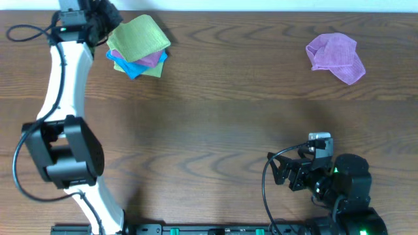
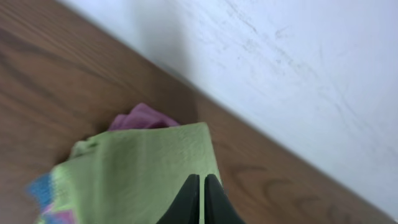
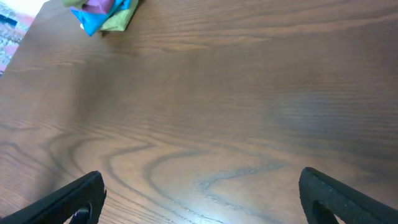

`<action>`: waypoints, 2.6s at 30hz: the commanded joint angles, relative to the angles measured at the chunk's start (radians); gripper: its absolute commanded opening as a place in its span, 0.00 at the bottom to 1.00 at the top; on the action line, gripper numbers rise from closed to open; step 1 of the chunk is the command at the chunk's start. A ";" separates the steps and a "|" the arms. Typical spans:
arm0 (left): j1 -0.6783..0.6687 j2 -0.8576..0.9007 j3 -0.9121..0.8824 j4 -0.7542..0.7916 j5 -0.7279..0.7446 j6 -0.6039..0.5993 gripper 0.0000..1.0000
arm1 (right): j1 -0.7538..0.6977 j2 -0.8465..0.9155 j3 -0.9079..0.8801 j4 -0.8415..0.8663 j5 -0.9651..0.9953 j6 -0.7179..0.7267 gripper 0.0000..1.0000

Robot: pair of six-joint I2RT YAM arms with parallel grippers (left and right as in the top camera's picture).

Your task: Fold the cloth

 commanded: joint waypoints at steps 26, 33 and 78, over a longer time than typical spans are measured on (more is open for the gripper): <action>-0.017 0.296 0.037 0.023 0.028 -0.054 0.06 | -0.006 -0.005 -0.005 -0.001 0.002 0.011 0.99; -0.008 0.244 0.131 -0.083 0.043 0.063 0.14 | -0.006 -0.005 -0.005 -0.001 0.002 0.011 0.99; -0.006 -0.362 0.158 -1.005 -0.311 0.480 0.95 | -0.006 -0.005 -0.005 -0.001 0.002 0.011 0.99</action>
